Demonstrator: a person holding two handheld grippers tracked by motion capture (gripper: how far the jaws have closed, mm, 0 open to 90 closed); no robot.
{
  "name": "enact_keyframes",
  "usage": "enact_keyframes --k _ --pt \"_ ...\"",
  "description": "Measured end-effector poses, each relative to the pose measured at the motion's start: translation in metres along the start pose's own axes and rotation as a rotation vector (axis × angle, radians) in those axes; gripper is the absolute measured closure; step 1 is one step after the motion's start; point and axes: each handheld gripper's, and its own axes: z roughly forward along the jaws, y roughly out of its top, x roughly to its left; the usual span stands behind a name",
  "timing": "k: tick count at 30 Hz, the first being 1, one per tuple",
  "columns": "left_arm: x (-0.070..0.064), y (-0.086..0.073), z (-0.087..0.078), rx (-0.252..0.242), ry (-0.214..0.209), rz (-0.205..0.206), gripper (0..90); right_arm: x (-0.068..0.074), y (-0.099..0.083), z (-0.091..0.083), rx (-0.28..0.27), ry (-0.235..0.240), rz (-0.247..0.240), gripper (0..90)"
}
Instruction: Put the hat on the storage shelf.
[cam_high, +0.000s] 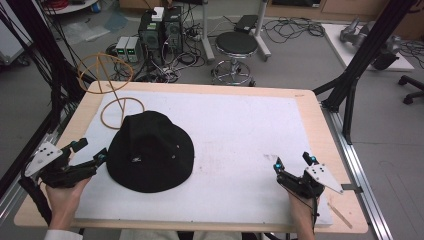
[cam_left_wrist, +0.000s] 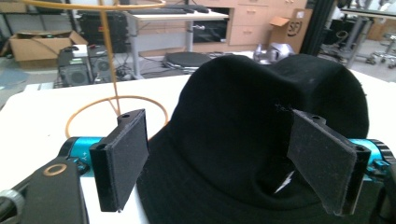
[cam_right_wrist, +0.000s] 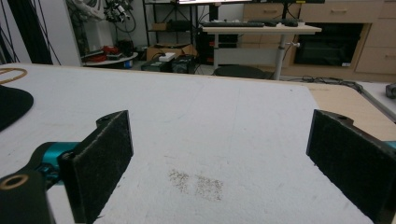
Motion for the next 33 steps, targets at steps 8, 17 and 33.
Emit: enact_keyframes --k 8,17,33 --pt "-0.01 0.004 0.017 0.03 -0.048 0.011 20.8 0.0 0.0 -0.001 0.007 0.007 -0.006 6.3" --pt "-0.031 0.001 0.047 0.117 -0.106 0.05 20.5 0.0 -0.001 -0.002 0.009 0.012 -0.006 6.3" --pt "-0.039 -0.015 0.068 0.194 -0.134 0.05 21.6 -0.001 -0.002 -0.001 0.023 0.029 -0.004 6.4"
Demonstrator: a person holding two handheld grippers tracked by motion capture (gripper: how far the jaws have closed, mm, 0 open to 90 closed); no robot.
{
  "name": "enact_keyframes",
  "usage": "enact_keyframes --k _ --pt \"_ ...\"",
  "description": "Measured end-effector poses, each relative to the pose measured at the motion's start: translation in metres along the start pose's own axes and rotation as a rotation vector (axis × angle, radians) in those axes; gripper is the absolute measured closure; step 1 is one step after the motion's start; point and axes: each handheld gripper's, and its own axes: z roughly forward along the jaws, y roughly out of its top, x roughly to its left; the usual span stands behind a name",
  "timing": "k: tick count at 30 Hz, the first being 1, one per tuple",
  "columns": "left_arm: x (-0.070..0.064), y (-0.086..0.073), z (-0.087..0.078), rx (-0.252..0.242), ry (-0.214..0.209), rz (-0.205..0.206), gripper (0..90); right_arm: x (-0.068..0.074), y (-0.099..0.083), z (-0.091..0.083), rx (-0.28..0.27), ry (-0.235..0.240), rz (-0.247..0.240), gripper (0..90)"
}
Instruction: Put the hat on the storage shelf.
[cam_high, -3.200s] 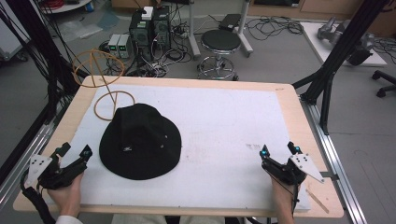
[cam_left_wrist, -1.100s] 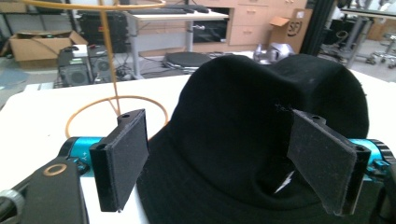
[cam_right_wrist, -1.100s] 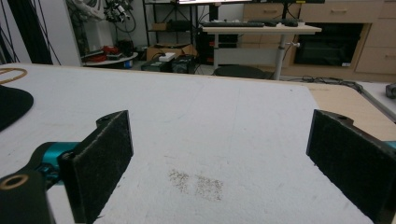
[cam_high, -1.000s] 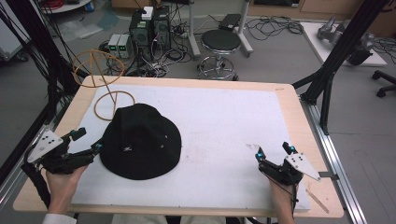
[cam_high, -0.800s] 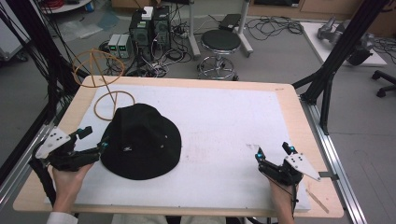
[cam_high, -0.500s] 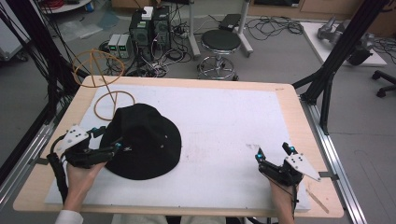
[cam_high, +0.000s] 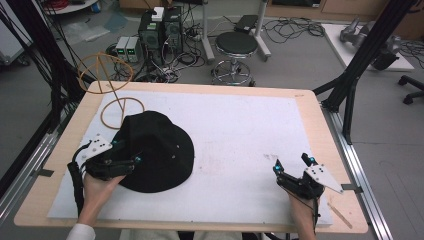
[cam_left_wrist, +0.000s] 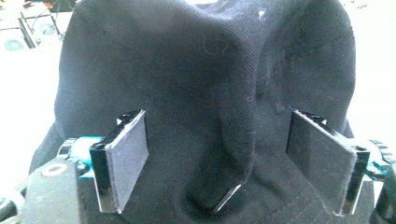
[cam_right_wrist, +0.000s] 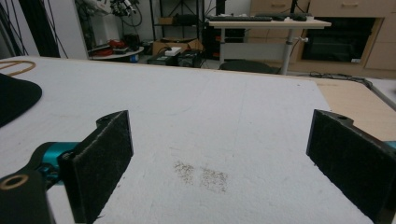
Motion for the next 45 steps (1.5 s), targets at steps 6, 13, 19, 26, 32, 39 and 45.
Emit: enact_keyframes --k 6,13,19,26,32,39,45 --pt "0.002 -0.004 0.003 0.008 0.013 0.0 36.3 0.0 0.0 0.001 0.004 0.005 0.002 6.3" --pt "-0.001 -0.006 0.007 0.019 0.005 0.013 54.0 -0.002 -0.001 -0.001 0.003 0.01 0.019 6.4" --pt "-0.001 -0.006 0.005 0.003 -0.054 -0.007 78.7 -0.003 -0.002 0.0 0.005 0.022 0.034 6.3" --pt "-0.001 -0.008 0.003 -0.012 -0.037 -0.022 85.6 -0.002 -0.002 0.0 0.01 0.028 0.03 6.4" --pt "0.0 -0.009 0.001 -0.023 -0.049 -0.03 86.1 -0.003 -0.002 0.0 0.01 0.029 0.028 6.3" --pt "-0.001 -0.01 0.001 -0.038 -0.037 -0.009 86.5 -0.002 -0.002 0.0 0.01 0.03 0.029 6.4" --pt "-0.004 -0.01 -0.001 -0.051 -0.034 -0.004 86.4 -0.002 -0.001 -0.001 -0.001 0.022 0.024 6.4"
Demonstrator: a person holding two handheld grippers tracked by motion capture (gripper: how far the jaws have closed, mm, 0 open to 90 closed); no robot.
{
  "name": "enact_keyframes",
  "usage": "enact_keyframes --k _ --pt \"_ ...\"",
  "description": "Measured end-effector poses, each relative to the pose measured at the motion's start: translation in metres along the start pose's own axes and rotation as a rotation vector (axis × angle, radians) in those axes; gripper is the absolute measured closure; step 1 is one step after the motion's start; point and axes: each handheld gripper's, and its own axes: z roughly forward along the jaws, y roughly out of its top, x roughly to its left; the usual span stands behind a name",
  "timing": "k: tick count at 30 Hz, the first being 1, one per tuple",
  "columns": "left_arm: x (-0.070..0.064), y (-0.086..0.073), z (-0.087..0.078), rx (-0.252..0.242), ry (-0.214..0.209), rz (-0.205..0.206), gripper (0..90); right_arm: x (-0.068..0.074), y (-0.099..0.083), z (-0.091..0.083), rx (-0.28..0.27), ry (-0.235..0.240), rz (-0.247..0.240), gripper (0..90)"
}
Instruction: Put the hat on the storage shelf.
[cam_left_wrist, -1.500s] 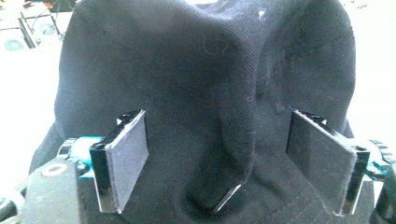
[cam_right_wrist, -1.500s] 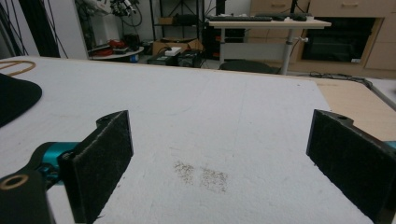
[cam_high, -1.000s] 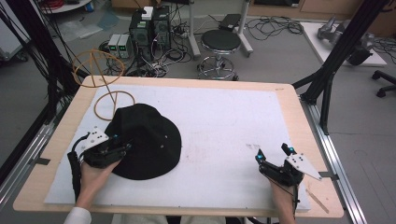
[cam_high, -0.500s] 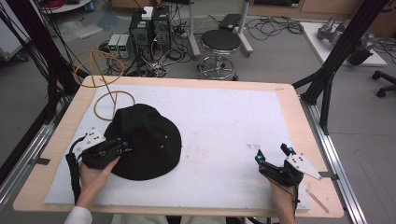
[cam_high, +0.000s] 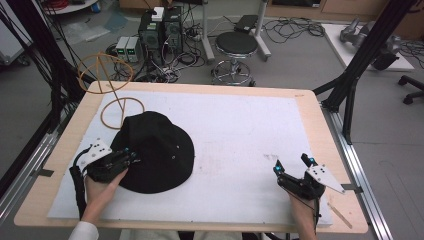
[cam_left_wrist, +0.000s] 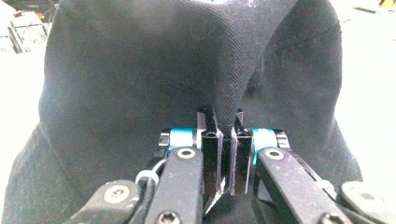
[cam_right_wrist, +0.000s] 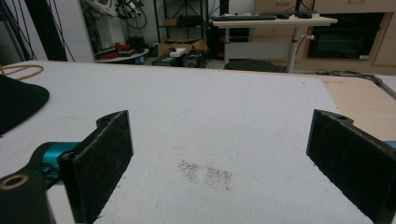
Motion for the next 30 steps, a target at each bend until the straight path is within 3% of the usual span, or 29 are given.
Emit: enact_keyframes --k 5,16,21,30 --pt "-0.006 0.003 -0.004 -0.03 0.007 0.024 86.5 0.001 0.001 0.0 -0.002 0.003 -0.008 6.4" --pt "-0.013 0.012 -0.011 -0.096 0.001 0.02 86.4 0.003 0.002 -0.001 -0.017 0.007 -0.023 6.4" --pt "-0.017 0.016 -0.018 -0.167 0.014 0.028 86.3 0.004 0.003 -0.002 -0.032 0.014 -0.032 6.4" --pt "-0.025 0.027 -0.025 -0.222 -0.001 0.046 86.4 0.005 0.003 -0.003 -0.051 0.013 -0.025 6.4"
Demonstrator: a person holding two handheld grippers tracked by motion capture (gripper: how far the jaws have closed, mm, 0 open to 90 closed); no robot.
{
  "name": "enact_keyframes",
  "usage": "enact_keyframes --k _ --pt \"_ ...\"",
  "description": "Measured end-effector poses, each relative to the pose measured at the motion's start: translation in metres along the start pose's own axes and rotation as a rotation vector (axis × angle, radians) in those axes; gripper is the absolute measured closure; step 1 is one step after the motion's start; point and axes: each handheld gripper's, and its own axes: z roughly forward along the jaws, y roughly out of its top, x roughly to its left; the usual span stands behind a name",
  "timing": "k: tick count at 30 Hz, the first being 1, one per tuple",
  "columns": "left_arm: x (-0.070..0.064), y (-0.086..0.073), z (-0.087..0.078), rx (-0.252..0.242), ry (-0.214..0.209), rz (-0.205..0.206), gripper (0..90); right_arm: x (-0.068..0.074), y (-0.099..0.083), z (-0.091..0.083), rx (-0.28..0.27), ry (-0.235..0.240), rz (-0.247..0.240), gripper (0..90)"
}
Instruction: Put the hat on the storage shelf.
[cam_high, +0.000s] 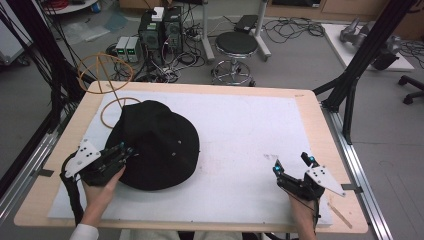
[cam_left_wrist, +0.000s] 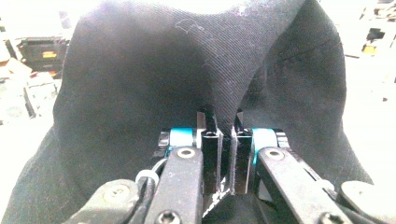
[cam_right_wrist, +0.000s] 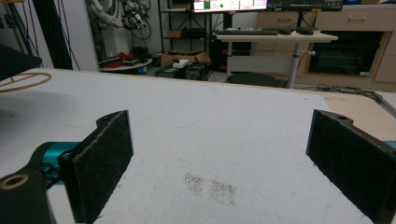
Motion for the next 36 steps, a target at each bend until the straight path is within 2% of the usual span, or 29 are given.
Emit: enact_keyframes --k 3,7,10,13,14,15,16,17,18,19,20,21,26,27,28,29,30,31,36 --pt "-0.007 0.008 0.0 -0.01 -0.005 0.023 86.3 0.001 0.0 0.001 0.004 0.003 0.003 6.4" --pt "-0.009 0.014 -0.001 -0.031 -0.001 0.033 86.3 0.002 0.001 0.002 0.0 0.005 -0.008 6.4" --pt "-0.01 0.02 -0.002 -0.06 0.006 0.034 86.3 0.003 0.001 0.002 0.005 0.006 0.001 6.4" --pt "-0.013 0.027 -0.003 -0.111 0.035 0.04 86.3 0.003 0.0 0.004 0.004 0.009 -0.006 6.4" --pt "-0.013 0.027 -0.003 -0.111 0.035 0.04 86.3 0.003 0.0 0.004 0.004 0.009 -0.006 6.4" --pt "-0.015 0.03 -0.004 -0.131 0.054 0.059 86.3 0.003 0.0 0.005 0.006 0.012 -0.003 6.4" --pt "-0.015 0.03 -0.004 -0.131 0.054 0.059 86.3 0.003 0.0 0.005 0.006 0.012 -0.003 6.4" --pt "-0.018 0.034 -0.003 -0.144 0.079 0.082 86.3 0.003 0.0 0.005 0.005 0.012 -0.007 6.4" --pt "-0.018 0.034 -0.003 -0.144 0.079 0.082 86.2 0.003 0.0 0.005 0.005 0.012 -0.007 6.4" --pt "-0.021 0.039 -0.003 -0.157 0.103 0.1 86.2 0.003 0.0 0.006 0.008 0.014 -0.005 6.4" --pt "-0.021 0.039 -0.003 -0.157 0.103 0.1 86.2 0.003 0.0 0.006 0.008 0.014 -0.007 6.4" --pt "-0.023 0.044 -0.001 -0.168 0.123 0.119 86.2 0.003 0.0 0.006 0.012 0.015 -0.003 6.4" --pt "-0.025 0.055 0.002 -0.199 0.161 0.137 86.3 0.004 0.0 0.006 0.01 0.019 -0.005 6.4" --pt "-0.024 0.061 0.003 -0.219 0.185 0.141 86.2 0.004 0.0 0.006 0.01 0.019 -0.005 6.4" --pt "-0.024 0.061 0.003 -0.219 0.185 0.141 86.2 0.004 0.0 0.006 0.01 0.019 -0.005 6.4" --pt "-0.02 0.067 0.005 -0.233 0.22 0.15 86.2 0.004 0.0 0.006 0.009 0.018 -0.004 6.4" --pt "-0.02 0.067 0.005 -0.233 0.22 0.15 86.2 0.004 0.0 0.006 0.009 0.018 -0.004 6.4" --pt "-0.015 0.072 0.006 -0.249 0.245 0.146 86.2 0.004 0.0 0.006 0.008 0.019 -0.014 6.4" --pt "-0.005 0.083 0.005 -0.281 0.281 0.145 86.1 0.004 0.0 0.007 0.007 0.02 -0.014 6.4"
